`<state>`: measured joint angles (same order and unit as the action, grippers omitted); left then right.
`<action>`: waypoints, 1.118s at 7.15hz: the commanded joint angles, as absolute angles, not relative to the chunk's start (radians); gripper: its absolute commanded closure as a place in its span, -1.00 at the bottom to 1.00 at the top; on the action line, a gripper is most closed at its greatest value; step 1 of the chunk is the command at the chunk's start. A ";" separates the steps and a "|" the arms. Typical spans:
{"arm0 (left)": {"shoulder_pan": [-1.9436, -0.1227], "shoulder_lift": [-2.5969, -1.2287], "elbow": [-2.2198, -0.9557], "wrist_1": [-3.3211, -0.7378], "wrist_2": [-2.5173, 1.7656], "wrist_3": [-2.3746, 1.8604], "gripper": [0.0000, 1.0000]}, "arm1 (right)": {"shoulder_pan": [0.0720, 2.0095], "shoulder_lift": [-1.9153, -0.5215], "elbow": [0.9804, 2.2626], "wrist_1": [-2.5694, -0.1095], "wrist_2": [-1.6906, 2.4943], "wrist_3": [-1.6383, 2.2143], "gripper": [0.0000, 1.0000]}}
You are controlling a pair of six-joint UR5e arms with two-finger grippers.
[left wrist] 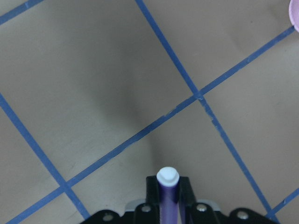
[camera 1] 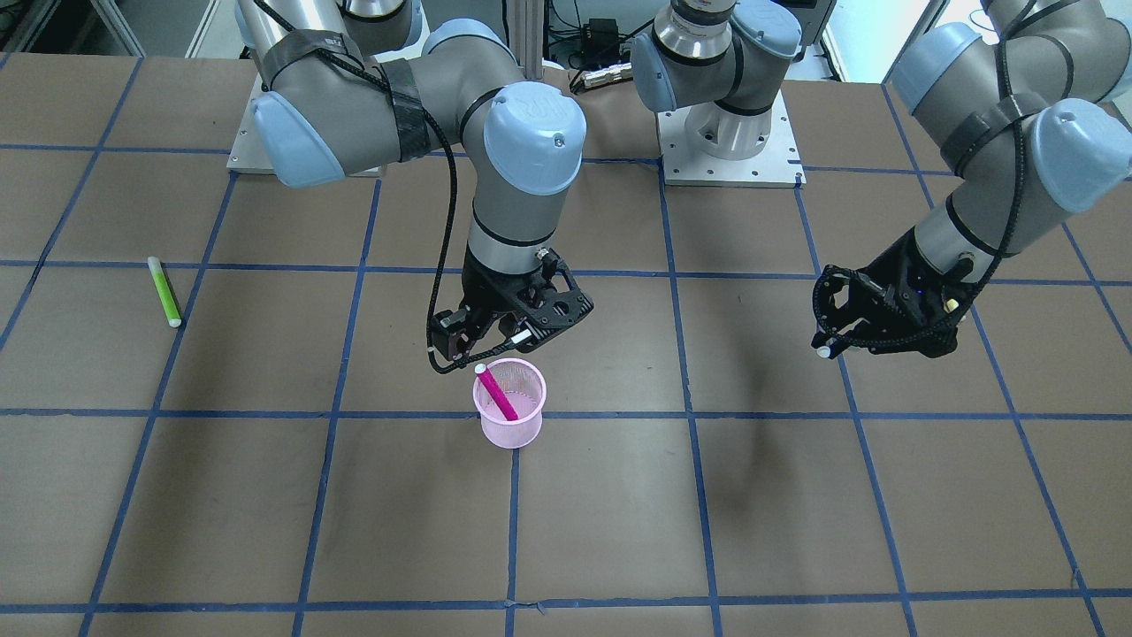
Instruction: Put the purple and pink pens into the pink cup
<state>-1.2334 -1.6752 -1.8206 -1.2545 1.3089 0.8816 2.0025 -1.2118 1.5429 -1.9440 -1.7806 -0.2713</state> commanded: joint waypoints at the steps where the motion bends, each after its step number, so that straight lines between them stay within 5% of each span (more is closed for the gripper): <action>1: -1.267 -1.649 -1.815 -1.238 1.223 0.771 1.00 | 1.952 -1.255 1.481 -1.944 -1.783 -0.265 -1.00; 4: -1.530 -1.680 -1.757 -1.000 1.078 0.279 1.00 | 1.696 -1.451 1.494 -1.776 -1.629 -0.267 -1.00; 8: -1.724 -1.808 -1.770 -0.590 1.205 -0.079 1.00 | 1.594 -1.522 1.468 -1.605 -1.577 -0.126 -1.00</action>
